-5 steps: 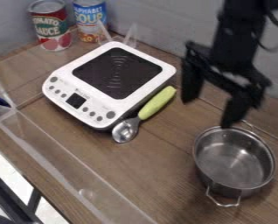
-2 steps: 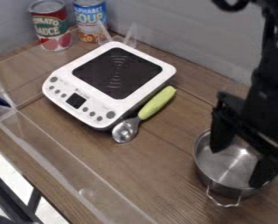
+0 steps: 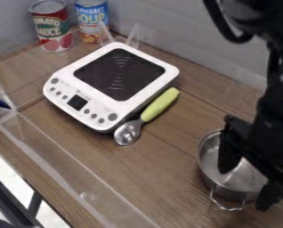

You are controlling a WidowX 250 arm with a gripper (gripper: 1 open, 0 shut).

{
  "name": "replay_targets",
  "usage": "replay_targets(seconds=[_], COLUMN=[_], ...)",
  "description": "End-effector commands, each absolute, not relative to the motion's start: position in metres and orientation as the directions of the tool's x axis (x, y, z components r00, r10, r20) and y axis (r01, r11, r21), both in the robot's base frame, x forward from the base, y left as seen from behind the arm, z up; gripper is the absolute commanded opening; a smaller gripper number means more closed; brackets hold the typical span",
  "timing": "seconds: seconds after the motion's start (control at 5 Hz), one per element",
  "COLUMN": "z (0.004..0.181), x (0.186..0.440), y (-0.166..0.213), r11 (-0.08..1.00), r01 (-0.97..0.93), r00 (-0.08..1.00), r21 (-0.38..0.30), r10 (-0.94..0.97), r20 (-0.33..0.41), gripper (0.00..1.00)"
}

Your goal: Put silver pot on the white and black stove top

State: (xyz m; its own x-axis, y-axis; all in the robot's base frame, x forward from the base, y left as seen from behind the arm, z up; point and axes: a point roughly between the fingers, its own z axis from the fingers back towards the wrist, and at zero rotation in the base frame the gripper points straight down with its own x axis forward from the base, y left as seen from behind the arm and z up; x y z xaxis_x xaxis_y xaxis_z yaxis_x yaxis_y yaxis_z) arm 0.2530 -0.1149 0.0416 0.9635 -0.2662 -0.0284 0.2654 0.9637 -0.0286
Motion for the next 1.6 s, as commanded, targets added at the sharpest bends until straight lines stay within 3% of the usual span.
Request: replay_targets(seconds=[0.0, 1.4], z=[0.044, 0.049], x=[0.253, 0.274], y=[-0.124, -0.139], r11=[0.954, 0.948], r01=[0.299, 0.313], r00=[0.954, 0.949], r21=[-0.013, 0.051], r10=[-0.299, -0.315], r20=[0.005, 0.027], gripper=[1.00, 1.00])
